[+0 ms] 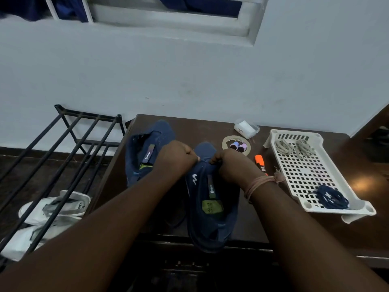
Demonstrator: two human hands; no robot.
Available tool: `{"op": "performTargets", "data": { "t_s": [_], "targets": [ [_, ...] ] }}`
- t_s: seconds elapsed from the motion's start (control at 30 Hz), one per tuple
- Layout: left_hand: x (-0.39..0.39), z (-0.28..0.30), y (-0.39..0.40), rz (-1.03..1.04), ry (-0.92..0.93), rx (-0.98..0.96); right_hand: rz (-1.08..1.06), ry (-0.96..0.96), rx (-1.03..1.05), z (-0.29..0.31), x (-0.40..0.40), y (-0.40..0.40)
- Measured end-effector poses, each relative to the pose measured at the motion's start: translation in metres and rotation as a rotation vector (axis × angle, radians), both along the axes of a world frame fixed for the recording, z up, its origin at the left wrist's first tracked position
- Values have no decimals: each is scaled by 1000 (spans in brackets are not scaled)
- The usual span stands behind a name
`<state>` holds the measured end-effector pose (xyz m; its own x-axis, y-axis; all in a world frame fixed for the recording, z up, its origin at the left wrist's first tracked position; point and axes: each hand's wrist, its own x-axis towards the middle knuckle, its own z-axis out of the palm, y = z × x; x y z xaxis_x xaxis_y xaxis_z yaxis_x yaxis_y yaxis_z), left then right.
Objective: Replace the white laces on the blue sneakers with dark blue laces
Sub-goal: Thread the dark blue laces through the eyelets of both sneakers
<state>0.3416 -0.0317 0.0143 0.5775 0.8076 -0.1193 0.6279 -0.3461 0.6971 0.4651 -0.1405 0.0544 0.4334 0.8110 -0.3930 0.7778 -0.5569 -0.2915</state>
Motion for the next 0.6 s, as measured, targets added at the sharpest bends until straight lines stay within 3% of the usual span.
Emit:
{"op": "performTargets", "data": {
  "t_s": [0.6],
  "targets": [
    [-4, -15, -9, -13, 131, 250, 6, 42, 57, 2, 3, -7]
  ]
}}
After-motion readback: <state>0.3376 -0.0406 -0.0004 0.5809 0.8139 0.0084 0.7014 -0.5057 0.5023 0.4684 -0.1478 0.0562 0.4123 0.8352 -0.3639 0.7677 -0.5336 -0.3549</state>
